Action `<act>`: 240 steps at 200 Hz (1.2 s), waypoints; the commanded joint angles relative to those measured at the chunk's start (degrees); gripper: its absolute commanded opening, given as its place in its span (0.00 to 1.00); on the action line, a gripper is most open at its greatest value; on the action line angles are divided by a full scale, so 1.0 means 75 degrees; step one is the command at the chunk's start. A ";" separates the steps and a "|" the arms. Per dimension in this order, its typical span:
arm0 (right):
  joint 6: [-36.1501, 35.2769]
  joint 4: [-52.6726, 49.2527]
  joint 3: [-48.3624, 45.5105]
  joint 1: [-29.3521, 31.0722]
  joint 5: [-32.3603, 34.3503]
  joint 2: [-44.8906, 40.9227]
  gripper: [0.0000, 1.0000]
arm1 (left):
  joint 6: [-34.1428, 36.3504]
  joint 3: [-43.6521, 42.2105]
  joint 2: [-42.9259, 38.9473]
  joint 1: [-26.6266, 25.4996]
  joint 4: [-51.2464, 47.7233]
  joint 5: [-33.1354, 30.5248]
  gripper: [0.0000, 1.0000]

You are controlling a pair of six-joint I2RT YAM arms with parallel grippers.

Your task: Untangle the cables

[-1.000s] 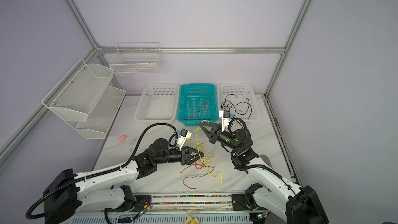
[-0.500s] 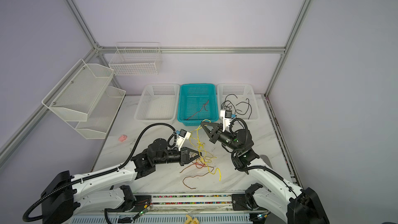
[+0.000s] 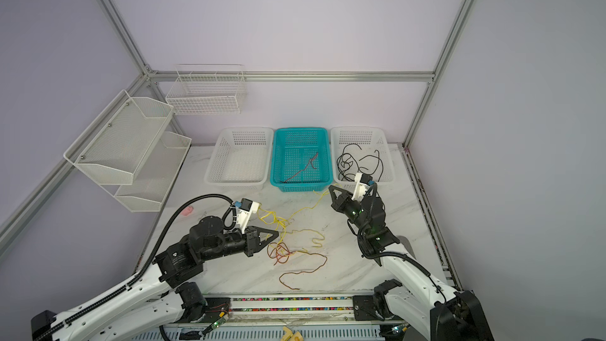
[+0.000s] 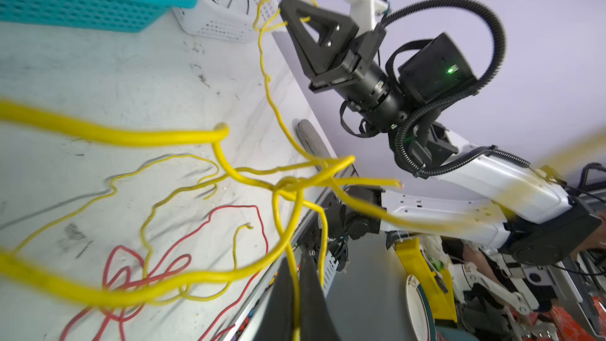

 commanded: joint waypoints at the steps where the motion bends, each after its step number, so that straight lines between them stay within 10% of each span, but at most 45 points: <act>1: 0.0463 -0.0843 -0.0076 -0.0364 0.0707 0.0020 0.00 | 0.0222 -0.0243 -0.0690 0.0463 -0.1167 -0.0108 0.00; 84: -0.0338 -0.3693 0.0689 -0.0811 0.3551 -0.0388 0.00 | 0.1237 0.0821 -0.0885 0.1513 -0.2925 0.0161 0.00; 171: -0.0779 -0.4289 0.0898 -0.1278 0.4317 0.0090 0.00 | 0.2897 0.2284 -0.0787 0.2017 -0.4744 -0.1008 0.00; 240: -0.0594 -0.4472 0.0825 -0.1385 0.4466 0.0263 0.00 | 0.2326 0.1917 -0.1620 0.2044 -0.4450 -0.1841 0.00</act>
